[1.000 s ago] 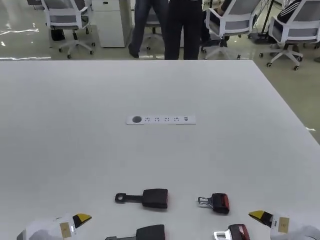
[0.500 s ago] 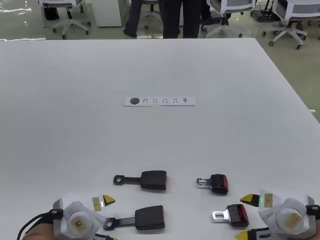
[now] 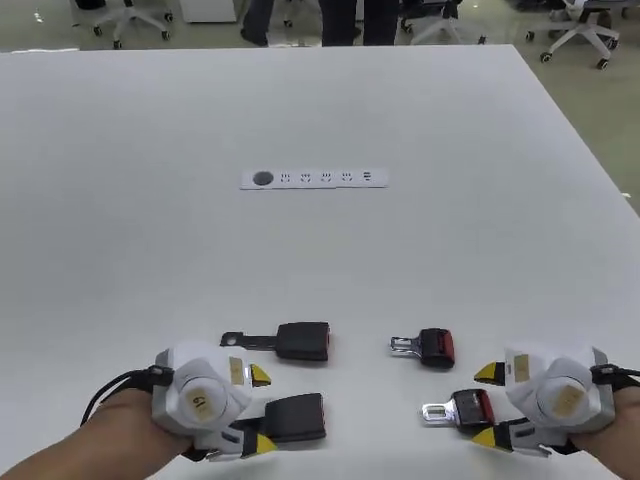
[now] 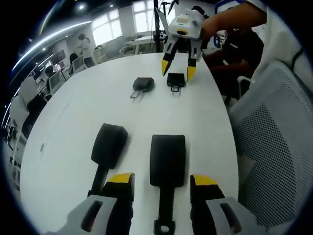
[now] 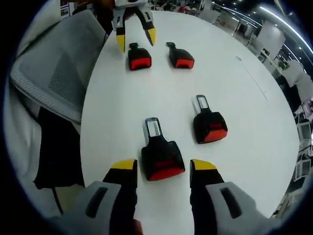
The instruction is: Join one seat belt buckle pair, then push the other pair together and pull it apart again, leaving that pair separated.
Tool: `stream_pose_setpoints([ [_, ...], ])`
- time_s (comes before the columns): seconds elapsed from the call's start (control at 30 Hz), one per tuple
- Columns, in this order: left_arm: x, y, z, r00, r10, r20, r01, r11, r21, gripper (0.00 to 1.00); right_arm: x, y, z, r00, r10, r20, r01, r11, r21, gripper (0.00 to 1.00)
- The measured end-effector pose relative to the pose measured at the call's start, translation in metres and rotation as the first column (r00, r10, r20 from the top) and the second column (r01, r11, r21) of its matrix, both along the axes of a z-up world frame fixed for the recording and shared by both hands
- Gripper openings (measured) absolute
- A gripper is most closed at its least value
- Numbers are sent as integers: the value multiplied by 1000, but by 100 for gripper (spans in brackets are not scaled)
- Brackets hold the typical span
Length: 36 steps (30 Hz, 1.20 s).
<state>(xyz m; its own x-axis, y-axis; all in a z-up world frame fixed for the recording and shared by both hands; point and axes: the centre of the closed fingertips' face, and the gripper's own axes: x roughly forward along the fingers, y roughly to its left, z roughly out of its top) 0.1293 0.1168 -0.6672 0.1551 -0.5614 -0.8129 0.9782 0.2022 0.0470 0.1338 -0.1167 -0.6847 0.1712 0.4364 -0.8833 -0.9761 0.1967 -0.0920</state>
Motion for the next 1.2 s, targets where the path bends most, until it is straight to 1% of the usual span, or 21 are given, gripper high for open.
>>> stream_pose_setpoints([
  [0.07,1,-1,-4,1000,-15,-3,15,1000,8,45,-2,1,-2,1000,19,-5,-19,1000,-6,38],
  [0.17,2,-1,-8,1000,-30,-6,30,999,17,45,-3,4,-1,999,32,-5,-33,999,-9,38],
  [0.23,3,-2,-11,999,-35,-9,36,999,23,45,-1,4,-3,999,38,-6,-38,999,-11,38],
  [0.27,4,-1,-13,999,-42,-6,42,999,35,45,0,4,-5,999,40,-8,-40,999,-11,38],
  [0.3,3,0,-14,999,-47,-8,48,998,44,45,1,5,-6,999,41,-10,-41,999,-10,37],
  [0.33,2,-1,-15,998,-55,-15,56,997,44,44,2,5,-8,999,40,-14,-40,999,-9,36],
  [0.43,2,-3,-18,998,-63,-18,64,997,47,42,2,7,-9,999,37,-40,-37,999,13,35],
  [0.53,0,-5,-20,997,-77,-24,78,996,53,40,3,7,-10,998,38,-54,-37,999,23,35],
  [0.57,-2,-7,-21,996,-86,-27,87,995,56,39,2,6,-11,998,40,-58,-38,999,26,35],
  [0.73,-3,-10,-19,994,-99,-37,100,994,39,37,1,7,-12,996,50,-75,-48,998,34,35],
  [0.77,-5,-11,-20,994,-105,-43,107,994,35,35,1,7,-12,996,51,-79,-48,998,34,35],
  [0.8,-5,-11,-20,992,-116,-40,117,993,31,35,1,7,-12,995,55,-81,-52,998,33,35],
  [0.9,-5,-11,-20,991,-126,-37,127,991,33,34,0,7,-12,995,59,-80,-57,998,32,34],
  [0.93,-6,-11,-20,990,-137,-31,138,990,36,34,0,7,-12,995,59,-80,-56,998,33,34],
  [1.07,-5,-11,-21,989,-144,-31,146,989,40,33,1,7,-12,995,57,-80,-54,998,32,34],
  [1.2,-4,-11,-22,988,-154,-30,155,986,52,33,4,7,-13,996,19,-87,-15,999,39,34],
])
